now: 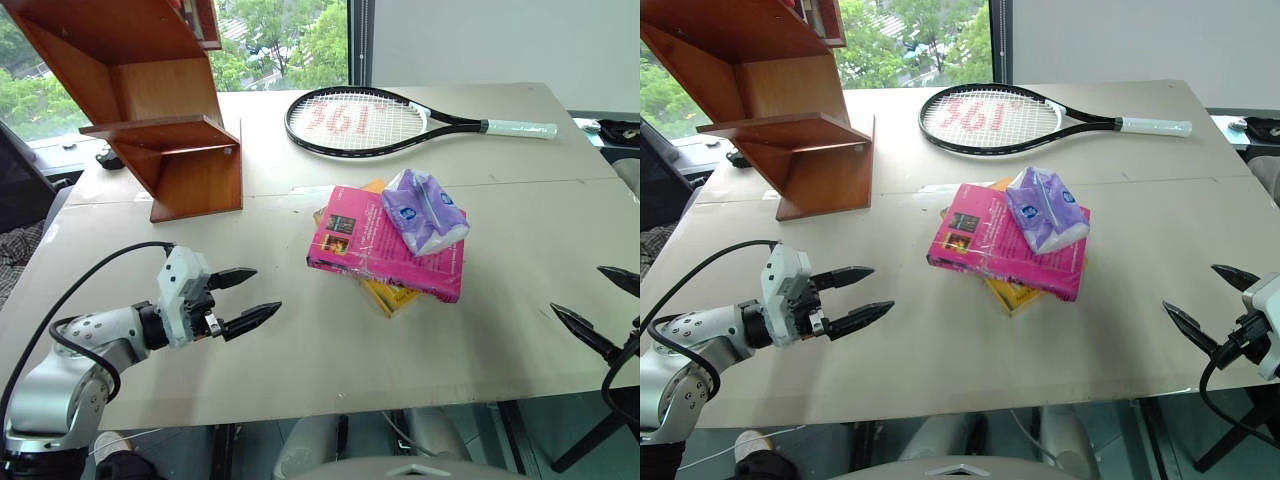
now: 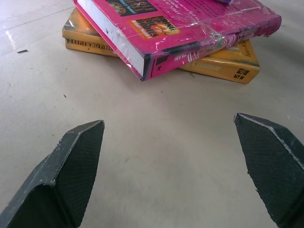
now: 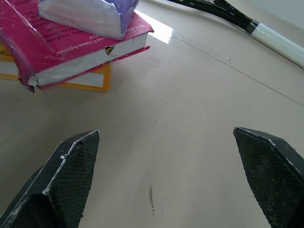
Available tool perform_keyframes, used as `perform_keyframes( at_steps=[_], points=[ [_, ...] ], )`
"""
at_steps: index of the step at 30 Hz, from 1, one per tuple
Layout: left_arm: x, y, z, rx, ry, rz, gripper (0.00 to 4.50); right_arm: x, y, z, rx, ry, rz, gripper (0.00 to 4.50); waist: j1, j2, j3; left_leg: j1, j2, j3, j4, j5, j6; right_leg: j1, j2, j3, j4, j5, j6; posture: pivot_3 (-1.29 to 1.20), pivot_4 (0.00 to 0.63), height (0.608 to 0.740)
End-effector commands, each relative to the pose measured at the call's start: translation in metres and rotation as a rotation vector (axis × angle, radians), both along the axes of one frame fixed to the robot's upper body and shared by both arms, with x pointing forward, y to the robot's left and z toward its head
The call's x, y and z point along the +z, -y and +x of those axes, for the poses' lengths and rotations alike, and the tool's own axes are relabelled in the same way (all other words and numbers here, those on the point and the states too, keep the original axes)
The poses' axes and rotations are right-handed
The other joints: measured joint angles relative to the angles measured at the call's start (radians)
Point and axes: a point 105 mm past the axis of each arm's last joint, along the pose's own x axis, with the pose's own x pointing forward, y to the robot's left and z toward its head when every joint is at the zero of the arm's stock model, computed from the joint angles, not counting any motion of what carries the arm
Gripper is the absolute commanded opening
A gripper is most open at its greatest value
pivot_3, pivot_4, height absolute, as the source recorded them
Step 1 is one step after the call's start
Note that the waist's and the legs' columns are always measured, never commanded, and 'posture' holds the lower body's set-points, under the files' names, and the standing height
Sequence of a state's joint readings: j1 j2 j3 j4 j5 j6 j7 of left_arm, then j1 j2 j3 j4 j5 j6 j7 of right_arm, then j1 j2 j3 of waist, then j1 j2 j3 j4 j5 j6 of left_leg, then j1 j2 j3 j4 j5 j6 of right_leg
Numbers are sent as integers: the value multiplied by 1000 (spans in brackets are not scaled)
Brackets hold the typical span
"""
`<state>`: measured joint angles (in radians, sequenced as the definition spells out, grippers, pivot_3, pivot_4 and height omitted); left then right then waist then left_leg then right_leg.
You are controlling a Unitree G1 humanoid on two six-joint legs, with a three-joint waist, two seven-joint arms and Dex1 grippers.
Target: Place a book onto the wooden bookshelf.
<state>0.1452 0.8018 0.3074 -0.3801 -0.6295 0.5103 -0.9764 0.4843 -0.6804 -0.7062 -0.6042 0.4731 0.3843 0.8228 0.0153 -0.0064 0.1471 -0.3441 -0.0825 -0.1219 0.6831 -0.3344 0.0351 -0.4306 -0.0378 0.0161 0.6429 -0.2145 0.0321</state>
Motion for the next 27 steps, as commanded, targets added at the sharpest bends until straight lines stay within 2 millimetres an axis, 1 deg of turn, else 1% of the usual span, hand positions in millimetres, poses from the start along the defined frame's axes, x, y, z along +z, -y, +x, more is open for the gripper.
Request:
perform_keyframes(
  at_steps=[1, 4, 8, 10, 12, 15, 17, 20, 22, 24, 27],
  points=[
    [15, 6, 5, -11, 70, -14, 4500, 9, -7, 7, 13, 40, 7, 4469, 0, 0, 0, 0, 0, 0, 0, 0, 0, 0, 0, 0, 0, 0, 0, 0, 150, 740],
    [32, 24, 13, -34, 141, -79, 4500, 18, -16, 19, 8, 81, 35, 4469, 0, 0, 0, 0, 0, 0, 0, 0, 0, 0, 0, 0, 0, 0, 0, 0, 150, 740],
    [38, 34, 13, -66, 227, -78, 4500, 29, -29, 29, 39, 116, 39, 4469, 0, 0, 0, 0, 0, 0, 0, 0, 0, 0, 0, 0, 0, 0, 0, 0, 150, 740],
    [42, 38, 9, -111, 247, -128, 4500, 34, -37, 32, 66, 127, 29, 4469, -3, 0, 0, 0, 0, 0, 0, 0, 0, -1, 0, 0, 0, 0, 0, 0, 150, 740],
    [41, 38, -2, -183, 227, -108, 4500, 36, -50, 38, 80, 84, 6, 4469, -4, 1, 0, -1, 0, 0, -1, 0, 0, -1, 0, 0, 0, 0, 0, 0, 150, 740],
    [43, 35, -15, -258, 221, -105, 4500, 36, -83, 46, 192, -2, 56, 4469, -7, 1, 0, -1, 0, 1, -2, 0, 0, -2, 0, 1, 0, 0, 0, 0, 150, 740],
    [43, 34, -20, -291, 209, -107, 4500, 33, -105, 60, 229, -33, 56, 4469, -4, 1, 0, -1, 1, 0, -1, 0, 0, -2, 0, 0, -1, 0, 0, 0, 150, 740],
    [43, 33, -21, -308, 208, -101, 4500, 34, -125, 79, 233, -62, 81, 4469, -1, 1, 1, -2, 1, 1, -1, 0, 0, -2, 0, 0, -1, 0, -1, 0, 150, 740],
    [44, 32, -21, -308, 213, -98, 4500, 35, -137, 96, 222, -75, 96, 4469, 2, 0, 1, -2, 0, 0, -1, 0, 0, -2, 0, -2, -1, 0, -1, 0, 150, 740],
    [46, 30, -23, -314, 216, -91, 4500, 31, -147, 114, 194, -106, 96, 4469, -1, 0, 1, -3, 0, -1, -1, 0, 0, -2, 0, -2, -2, 0, -1, 0, 150, 740],
    [48, 28, -24, -312, 224, -82, 4500, 19, -150, 137, 134, -148, 61, 4469, -4, 0, 1, -3, 0, 0, -1, 0, 0, -3, 0, -1, -2, 0, -1, 0, 150, 740]
  ],
)
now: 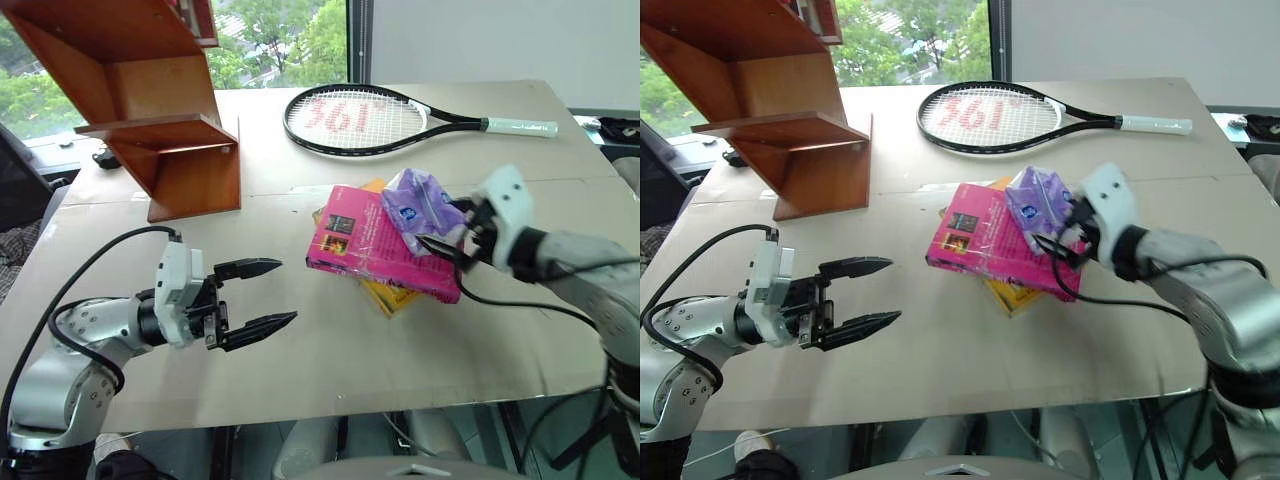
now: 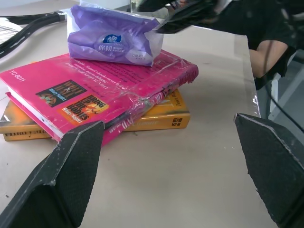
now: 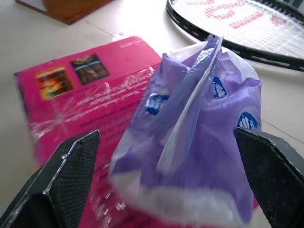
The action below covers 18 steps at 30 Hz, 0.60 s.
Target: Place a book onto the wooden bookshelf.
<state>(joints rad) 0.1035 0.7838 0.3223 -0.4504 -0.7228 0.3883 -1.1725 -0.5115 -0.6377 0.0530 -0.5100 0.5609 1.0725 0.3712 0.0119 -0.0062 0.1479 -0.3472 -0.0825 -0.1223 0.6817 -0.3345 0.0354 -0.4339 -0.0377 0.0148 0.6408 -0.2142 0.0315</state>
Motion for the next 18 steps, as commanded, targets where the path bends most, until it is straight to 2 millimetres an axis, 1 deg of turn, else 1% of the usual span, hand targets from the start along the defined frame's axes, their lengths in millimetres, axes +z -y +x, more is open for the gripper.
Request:
perform_keyframes(
  at_steps=[1, 2, 5, 6, 7, 8, 9, 10, 12, 14, 16, 18],
  points=[
    [11, -3, -5, -7, 52, 7, 4500, -11, 6, 21, -84, -21, -62, 3930, 2, 0, 0, 0, 0, 0, -1, 0, 0, -1, 0, 0, 0, 0, 0, 0, 150, 740],
    [11, -4, -5, -4, 55, 9, 4500, -12, 6, 23, -88, -21, -69, 3654, 3, 0, 0, -1, 0, 0, -1, 0, 0, -1, 0, 0, -1, 0, 0, 0, 150, 740],
    [11, -6, -6, 9, 61, 14, 4500, -10, 6, 24, -87, -15, -70, 2281, 2, 0, 0, -2, 0, 0, -3, 0, 0, -3, 0, 0, -2, 0, 0, 0, 150, 740],
    [12, -6, -6, 12, 64, 13, 4500, -8, 7, 23, -87, -12, -65, 1735, 0, 0, 0, -2, 0, 0, -3, 0, 0, -3, 0, 0, -2, 0, 0, 0, 150, 740],
    [12, -6, -6, 15, 67, 10, 4500, -6, 9, 23, -94, -8, -54, 1230, 0, 0, 0, -2, 0, 0, -3, 0, 0, -3, 0, 0, -2, 0, 0, 0, 150, 740],
    [12, -5, -6, 15, 69, 9, 4500, -2, 12, 22, -106, -4, -39, 913, 0, 0, 0, -2, 0, 0, -3, 0, 0, -4, 0, 0, -1, 0, 0, 0, 150, 740],
    [12, -4, -6, 15, 72, 6, 4500, 1, 17, 21, -125, 2, -24, 351, 0, 0, 0, -2, 0, 0, -3, 0, 0, -3, 0, 0, -1, 0, 0, 0, 150, 740],
    [12, -3, -6, 14, 74, 5, 4500, 4, 21, 20, -139, 6, -15, 54, 2, 0, 0, -2, 0, 0, -3, 0, 0, -4, 0, 0, -1, 0, 0, 0, 150, 740],
    [13, -1, -6, 9, 79, -4, 4500, 12, 38, 18, -202, 38, 22, 54, 4, 0, 0, -2, 0, 0, -3, 0, 0, -4, 0, 0, -1, 0, 0, 0, 150, 740],
    [15, 1, -6, 1, 82, -10, 4500, 19, 70, 16, -334, 69, 58, 54, 6, 0, 0, -3, 0, 0, -3, 0, 0, -4, 0, 0, -1, 0, 0, 0, 150, 740],
    [17, 4, -5, -13, 85, -22, 4500, 15, 105, 10, -460, 82, 26, 54, 5, 0, 0, -4, 0, 0, -3, 0, 0, -4, 0, 0, -1, 0, 0, 0, 150, 740],
    [20, 12, -6, -46, 81, -37, 4500, 5, 131, 1, -522, 83, -22, 54, 8, 0, 0, -5, -1, 0, -3, 0, 0, -5, 0, 0, -1, 0, 0, 0, 150, 740]
  ],
)
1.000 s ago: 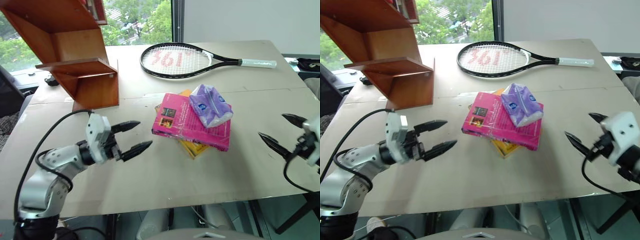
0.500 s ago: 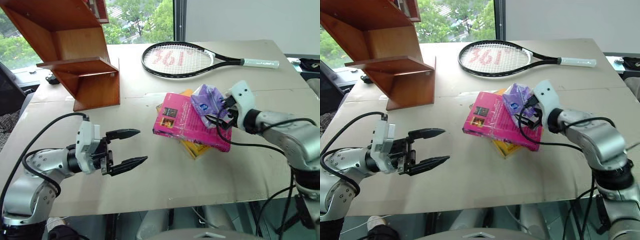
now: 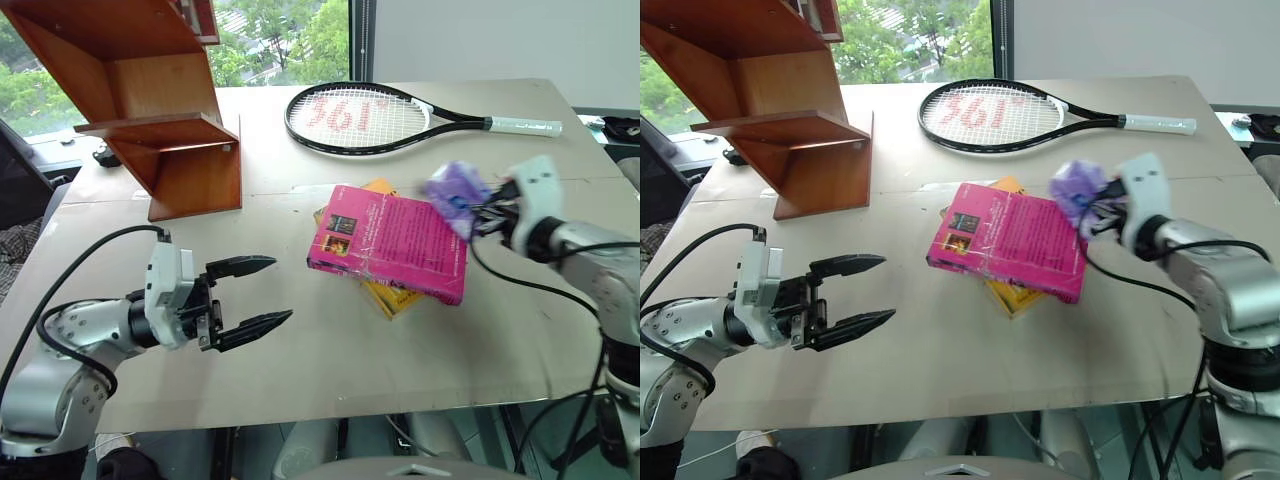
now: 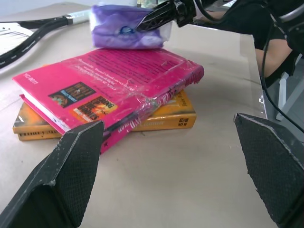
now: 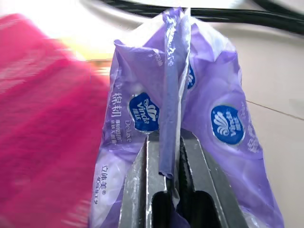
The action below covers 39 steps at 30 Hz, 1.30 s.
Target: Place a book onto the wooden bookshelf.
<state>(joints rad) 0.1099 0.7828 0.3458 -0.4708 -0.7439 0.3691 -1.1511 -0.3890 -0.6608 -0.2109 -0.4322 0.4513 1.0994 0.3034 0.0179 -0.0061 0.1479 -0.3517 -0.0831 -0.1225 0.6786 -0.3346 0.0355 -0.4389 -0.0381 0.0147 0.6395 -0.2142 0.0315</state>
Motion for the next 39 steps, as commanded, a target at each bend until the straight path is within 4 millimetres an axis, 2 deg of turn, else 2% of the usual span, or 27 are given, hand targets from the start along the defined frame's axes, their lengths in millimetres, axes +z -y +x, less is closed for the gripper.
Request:
perform_keyframes(
  at_steps=[1, 3, 6, 8, 10, 11, 13, 15, 17, 22, 28, 31, 37, 39],
  points=[
    [14, 17, -5, -78, 33, -31, 4500, 3, 41, -13, -123, 61, -60, 54, 0, 0, 0, 0, 0, 0, 0, 0, 0, 0, 0, -1, 0, 0, 0, 0, 150, 740],
    [15, 26, -5, -112, 26, -47, 4500, -10, 54, -11, -159, 80, -82, 54, -9, 0, 0, 0, 0, 0, 0, 0, 0, 0, 0, 0, 0, 0, 0, 0, 150, 740],
    [17, 37, -5, -152, 31, -51, 4500, -36, 56, -7, -123, 30, -24, 54, -31, 1, 0, 4, 1, 5, 0, 0, 0, 1, 1, 5, 3, 0, 0, 0, 150, 740],
    [21, 41, -3, -159, 38, -55, 4500, -45, 55, -6, -99, 12, 25, 561, -36, 1, 0, 6, 1, 6, 0, 0, 0, 2, 2, 7, 4, 0, 0, 0, 150, 740],
    [23, 43, -1, -158, 42, -56, 4500, -47, 58, -6, -98, 18, 16, 1294, -34, 1, 0, 6, 1, 7, 0, 0, 0, 2, 2, 7, 4, 0, 0, 0, 150, 740],
    [24, 44, 0, -157, 43, -56, 4500, -47, 58, -8, -84, 21, -3, 1926, -31, 2, 0, 6, 1, 6, 0, 0, 0, 1, 2, 7, 4, 0, 0, 0, 150, 740],
    [26, 45, 1, -155, 42, -55, 4500, -42, 58, -12, -72, 35, -17, 2778, -29, 2, 0, 6, 1, 6, 0, 0, 0, 1, 2, 6, 4, 0, 0, 0, 150, 740],
    [26, 48, -1, -141, 31, -58, 4500, -22, 56, -24, -56, 109, -21, 3773, -24, 2, 0, 5, 1, 6, 0, 0, 0, 1, 2, 6, 3, 0, 0, 0, 150, 740],
    [25, 50, -3, -113, 27, -54, 4500, -5, 45, -39, 18, 165, -25, 4433, -19, 2, 0, 2, 1, 5, 0, 0, 0, 0, 1, 5, 3, 0, 0, 0, 150, 740],
    [20, 46, -3, -11, -10, -66, 4500, 10, 3, -84, 319, 155, 39, 4433, -13, 2, 0, 3, 1, 5, -1, 0, 0, 0, 2, 6, 2, 0, 0, 0, 150, 740],
    [-8, 32, 9, 128, -167, -92, 4500, 11, -13, -111, 452, 169, 4, 4433, -4, 2, 0, 8, 2, 4, -1, 0, 0, 6, 2, 4, 2, 0, 1, 0, 150, 740],
    [-22, 29, 9, 172, -285, -103, 4500, 5, -12, -117, 476, 148, 5, 4433, -3, 1, 0, 8, 2, 4, 1, 0, 0, 6, 2, 4, 2, 0, 1, 0, 150, 740],
    [-23, 29, 10, 154, -300, -123, 4500, -2, 0, -111, 434, 114, -12, 4433, -3, 1, 0, 8, 2, 3, 1, 0, 0, 6, 2, 3, 2, 0, 1, 0, 150, 740],
    [-22, 30, 6, 133, -277, -107, 4500, -2, 6, -105, 394, 112, -5, 3895, -4, 1, 0, 8, 2, 3, 1, 0, 0, 6, 2, 3, 2, 0, 0, 0, 150, 740]
  ],
)
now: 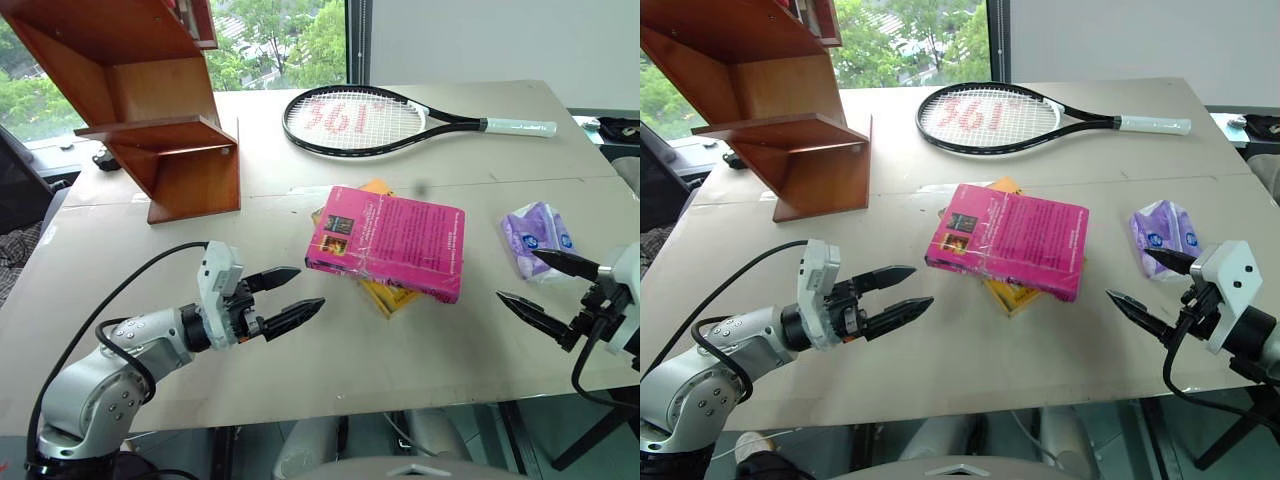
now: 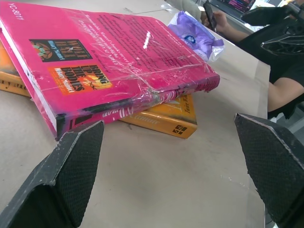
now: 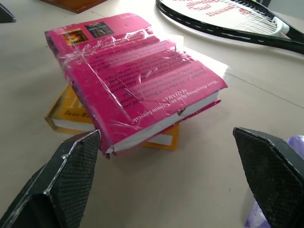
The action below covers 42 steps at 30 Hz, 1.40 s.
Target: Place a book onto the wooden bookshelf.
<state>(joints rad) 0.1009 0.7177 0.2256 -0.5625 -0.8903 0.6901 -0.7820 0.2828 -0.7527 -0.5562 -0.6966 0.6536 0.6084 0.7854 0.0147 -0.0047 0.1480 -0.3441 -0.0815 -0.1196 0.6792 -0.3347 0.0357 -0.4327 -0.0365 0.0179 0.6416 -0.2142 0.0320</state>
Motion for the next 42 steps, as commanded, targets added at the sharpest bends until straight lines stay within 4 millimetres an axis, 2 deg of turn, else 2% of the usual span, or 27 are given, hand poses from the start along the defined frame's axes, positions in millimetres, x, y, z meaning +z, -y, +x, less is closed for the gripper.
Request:
perform_keyframes(
  at_steps=[1, 6, 8, 11, 14, 17, 19, 24, 31, 38, 42],
  points=[
    [8, 3, -6, -50, 54, 11, 4500, 6, 8, 7, -47, 23, -11, 3544, -1, 0, 0, 0, 0, 0, 0, 0, 0, 0, 0, 0, 0, 0, 0, 0, 150, 740],
    [16, 11, -10, -68, 80, 33, 4500, 2, 6, 8, -25, 5, -19, 1091, 1, 0, 0, 0, 0, 0, 0, 0, 0, 0, 0, 0, 0, 0, 0, 0, 150, 740],
    [20, 22, -11, -70, 81, 28, 4500, 1, 5, 6, -17, 5, -19, 50, 2, 0, 0, -1, 0, 0, 0, 0, 0, 0, 0, 0, 0, 0, 0, 0, 150, 740],
    [24, 32, -13, -69, 65, 22, 4500, -1, 3, 3, 2, -3, -31, 13, 3, 0, 0, -1, 0, 0, 0, 0, 0, 0, -1, 0, 0, 0, 0, 0, 150, 740],
    [29, 41, -17, -73, 56, 11, 4500, -11, 7, 7, -22, -32, -88, 13, -1, 0, 0, -1, 0, 0, 0, 0, 0, 0, -1, 0, 0, 0, 0, 0, 150, 740],
    [36, 46, -22, -98, 59, 11, 4500, -30, 12, 32, -85, -78, -171, 13, -4, -1, 0, 0, 0, 0, 1, 0, 0, 0, 0, 0, 0, 0, 0, 0, 150, 740],
    [42, 46, -23, -108, 73, 24, 4500, -36, 4, 44, -66, -87, -199, 13, -4, -1, 0, 0, 0, 1, 2, 0, 0, 0, 0, 1, 1, 0, 0, 0, 150, 740],
    [51, 32, -25, -125, 125, 91, 4500, -37, -15, 70, -25, -60, -209, 13, -2, 0, 0, -1, 0, 0, 2, 0, -1, 0, 0, 0, 1, 0, 0, 0, 150, 740],
    [34, -4, -36, -192, 135, 166, 4500, -35, -34, 80, 66, -60, -199, 13, 0, 0, 1, -1, 0, 0, -2, 0, 0, -1, 0, -1, -4, 0, -1, 0, 150, 740],
    [20, -10, -33, -231, 183, 183, 4500, -39, -57, 91, 116, -64, -206, 13, -3, 0, 1, -2, 0, 0, -2, 0, 0, -1, -1, -1, -3, 0, 0, 0, 150, 740],
    [11, -15, -34, -214, 179, 175, 4500, -33, -66, 93, 131, -45, -190, 13, -2, 0, 1, -2, 0, -1, -3, 0, 0, -2, -1, -1, -4, 0, 0, 0, 150, 740]
  ],
)
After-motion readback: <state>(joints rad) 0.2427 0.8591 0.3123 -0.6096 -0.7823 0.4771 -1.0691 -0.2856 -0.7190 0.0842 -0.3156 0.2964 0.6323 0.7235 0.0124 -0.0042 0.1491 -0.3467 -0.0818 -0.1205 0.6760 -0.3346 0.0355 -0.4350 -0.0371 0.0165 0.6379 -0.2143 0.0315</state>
